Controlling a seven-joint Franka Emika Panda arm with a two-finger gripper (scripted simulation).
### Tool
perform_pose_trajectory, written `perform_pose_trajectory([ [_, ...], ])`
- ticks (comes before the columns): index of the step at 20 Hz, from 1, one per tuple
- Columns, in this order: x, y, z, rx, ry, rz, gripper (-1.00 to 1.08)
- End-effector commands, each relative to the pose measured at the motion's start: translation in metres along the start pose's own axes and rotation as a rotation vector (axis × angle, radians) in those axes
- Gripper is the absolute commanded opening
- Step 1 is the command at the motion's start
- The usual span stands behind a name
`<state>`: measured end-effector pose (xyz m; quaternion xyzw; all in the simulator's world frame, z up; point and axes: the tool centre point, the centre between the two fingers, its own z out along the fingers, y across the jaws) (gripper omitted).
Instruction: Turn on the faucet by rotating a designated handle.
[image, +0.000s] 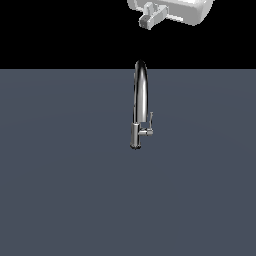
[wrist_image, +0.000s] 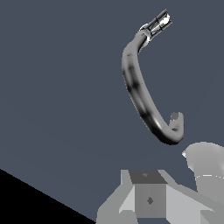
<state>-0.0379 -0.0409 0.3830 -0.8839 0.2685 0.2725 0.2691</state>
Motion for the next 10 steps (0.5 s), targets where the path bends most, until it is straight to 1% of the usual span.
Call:
perform_pose_trajectory([
  [1, 0.018, 0.000, 0.002, 0.041, -0.039, 0.038, -1.00],
  [10, 0.082, 0.007, 0.015, 0.195, -0.189, 0.186, -1.00],
])
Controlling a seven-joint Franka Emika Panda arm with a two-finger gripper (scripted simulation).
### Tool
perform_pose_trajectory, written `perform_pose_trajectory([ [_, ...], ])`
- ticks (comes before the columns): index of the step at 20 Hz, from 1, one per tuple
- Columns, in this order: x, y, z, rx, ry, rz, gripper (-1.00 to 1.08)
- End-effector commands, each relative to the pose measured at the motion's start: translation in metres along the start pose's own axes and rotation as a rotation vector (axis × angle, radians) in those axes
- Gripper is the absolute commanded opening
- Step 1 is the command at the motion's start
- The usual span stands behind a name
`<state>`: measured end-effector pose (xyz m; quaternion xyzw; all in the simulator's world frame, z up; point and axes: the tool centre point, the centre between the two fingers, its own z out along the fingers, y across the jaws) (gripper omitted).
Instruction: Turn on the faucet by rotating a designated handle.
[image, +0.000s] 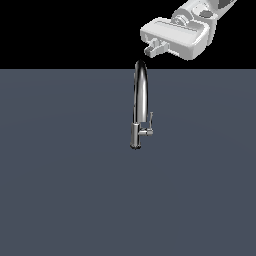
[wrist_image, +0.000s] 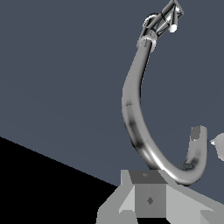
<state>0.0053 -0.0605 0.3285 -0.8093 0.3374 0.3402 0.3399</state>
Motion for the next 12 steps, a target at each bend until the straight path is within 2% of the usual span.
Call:
perform_pose_trajectory([
  [1, 0.020, 0.000, 0.002, 0.046, -0.045, 0.043, -1.00],
  [12, 0.112, 0.012, 0.025, 0.272, -0.263, 0.262, -1.00],
])
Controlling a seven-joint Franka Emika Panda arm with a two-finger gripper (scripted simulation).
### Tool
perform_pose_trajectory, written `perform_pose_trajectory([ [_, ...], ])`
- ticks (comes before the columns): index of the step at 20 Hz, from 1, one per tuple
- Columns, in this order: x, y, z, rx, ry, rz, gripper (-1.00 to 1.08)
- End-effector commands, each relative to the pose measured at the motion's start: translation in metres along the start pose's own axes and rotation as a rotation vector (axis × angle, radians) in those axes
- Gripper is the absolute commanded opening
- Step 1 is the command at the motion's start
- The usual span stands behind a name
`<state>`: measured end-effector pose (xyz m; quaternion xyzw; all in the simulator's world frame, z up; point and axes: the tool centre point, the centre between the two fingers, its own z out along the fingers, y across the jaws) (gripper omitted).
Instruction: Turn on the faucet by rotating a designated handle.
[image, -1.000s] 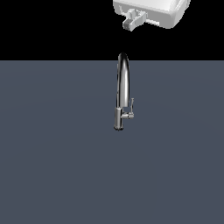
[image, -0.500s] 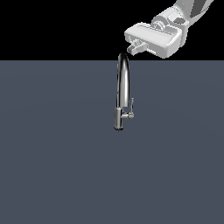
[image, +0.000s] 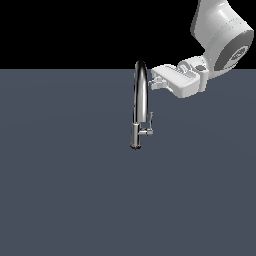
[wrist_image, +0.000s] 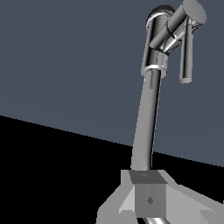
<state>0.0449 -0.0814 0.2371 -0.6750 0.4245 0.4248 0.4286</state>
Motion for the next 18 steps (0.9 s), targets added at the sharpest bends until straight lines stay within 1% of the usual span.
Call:
perform_pose_trajectory([
  [1, 0.023, 0.000, 0.002, 0.054, -0.053, 0.052, -1.00],
  [6, 0.061, 0.003, 0.010, 0.146, -0.140, 0.143, -1.00],
  [10, 0.085, 0.007, 0.017, 0.204, -0.195, 0.199, -1.00],
  [14, 0.100, 0.009, 0.023, 0.241, -0.230, 0.236, -1.00],
  [18, 0.106, 0.011, 0.026, 0.258, -0.246, 0.252, -1.00],
])
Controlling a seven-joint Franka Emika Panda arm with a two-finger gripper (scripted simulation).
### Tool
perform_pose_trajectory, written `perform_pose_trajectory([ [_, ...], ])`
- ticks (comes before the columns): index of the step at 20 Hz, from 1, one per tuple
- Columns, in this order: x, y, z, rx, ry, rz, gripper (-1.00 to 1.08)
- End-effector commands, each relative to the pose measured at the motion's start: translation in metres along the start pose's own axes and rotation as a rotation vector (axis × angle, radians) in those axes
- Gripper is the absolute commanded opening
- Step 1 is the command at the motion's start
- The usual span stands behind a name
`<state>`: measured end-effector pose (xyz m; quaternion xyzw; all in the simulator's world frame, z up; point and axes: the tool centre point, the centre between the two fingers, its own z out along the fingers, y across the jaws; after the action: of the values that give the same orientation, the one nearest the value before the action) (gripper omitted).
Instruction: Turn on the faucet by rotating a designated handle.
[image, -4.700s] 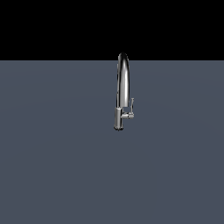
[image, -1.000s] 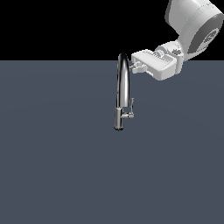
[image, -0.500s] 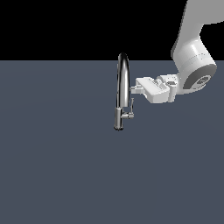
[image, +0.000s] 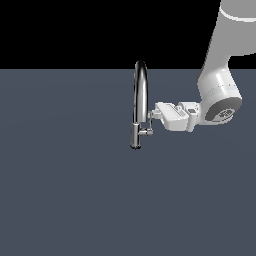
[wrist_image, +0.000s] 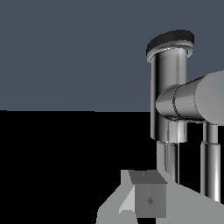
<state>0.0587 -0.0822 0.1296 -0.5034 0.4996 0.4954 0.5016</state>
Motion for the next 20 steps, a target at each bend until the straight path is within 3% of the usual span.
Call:
perform_pose_trajectory([
  [1, 0.002, 0.000, 0.001, 0.007, -0.006, 0.005, -1.00],
  [6, 0.002, 0.000, 0.001, 0.006, -0.006, 0.004, -1.00],
  [20, -0.007, 0.034, 0.001, 0.006, -0.006, 0.004, -1.00],
])
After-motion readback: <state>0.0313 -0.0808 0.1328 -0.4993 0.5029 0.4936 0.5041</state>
